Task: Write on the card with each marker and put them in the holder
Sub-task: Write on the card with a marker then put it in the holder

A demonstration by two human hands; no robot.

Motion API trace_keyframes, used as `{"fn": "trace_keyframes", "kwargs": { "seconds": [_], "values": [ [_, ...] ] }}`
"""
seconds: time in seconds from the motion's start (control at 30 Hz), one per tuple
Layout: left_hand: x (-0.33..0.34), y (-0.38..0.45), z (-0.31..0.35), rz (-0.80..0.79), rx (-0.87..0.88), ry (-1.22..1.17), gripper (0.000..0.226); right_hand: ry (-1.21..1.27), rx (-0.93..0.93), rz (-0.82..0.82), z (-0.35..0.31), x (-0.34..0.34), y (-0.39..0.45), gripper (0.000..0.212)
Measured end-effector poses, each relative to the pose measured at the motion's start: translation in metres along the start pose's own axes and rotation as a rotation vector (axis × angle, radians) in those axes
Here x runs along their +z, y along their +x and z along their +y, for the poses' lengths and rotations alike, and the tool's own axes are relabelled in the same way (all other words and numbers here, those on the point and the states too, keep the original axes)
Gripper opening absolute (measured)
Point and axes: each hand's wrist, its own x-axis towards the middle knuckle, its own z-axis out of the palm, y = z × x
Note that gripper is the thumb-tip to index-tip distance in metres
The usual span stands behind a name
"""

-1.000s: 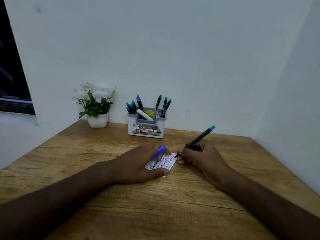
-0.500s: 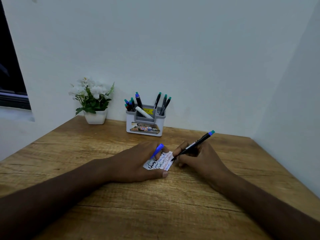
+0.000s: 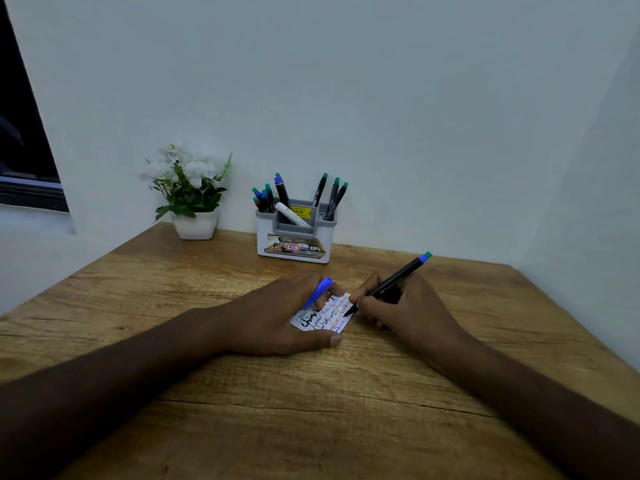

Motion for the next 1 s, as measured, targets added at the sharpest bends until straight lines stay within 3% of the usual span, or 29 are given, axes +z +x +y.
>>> {"fn": "trace_keyframes", "kwargs": {
  "seconds": [0.13, 0.63, 0.8, 1.0],
  "values": [
    [-0.0011, 0.0009, 0.0030, -0.002, -0.010, 0.022, 0.041, -0.057, -0.018, 0.016, -0.0013, 0.0009, 0.0005, 0.005],
    [-0.0011, -0.0006, 0.0016, 0.000, 0.017, 0.031, 0.035, -0.063, 0.028, 0.068, -0.0059, 0.0029, -0.0007, 0.012],
    [-0.0003, -0.0003, -0.0008, -0.007, -0.011, 0.053, 0.056, -0.048, 0.038, 0.052, -0.0049, 0.0020, 0.0003, 0.016],
    [-0.0011, -0.0005, -0.0016, -0.016, -0.012, 0.061, 0.062, -0.033, 0.051, 0.051, -0.0026, 0.0020, 0.0016, 0.015]
  ]
}}
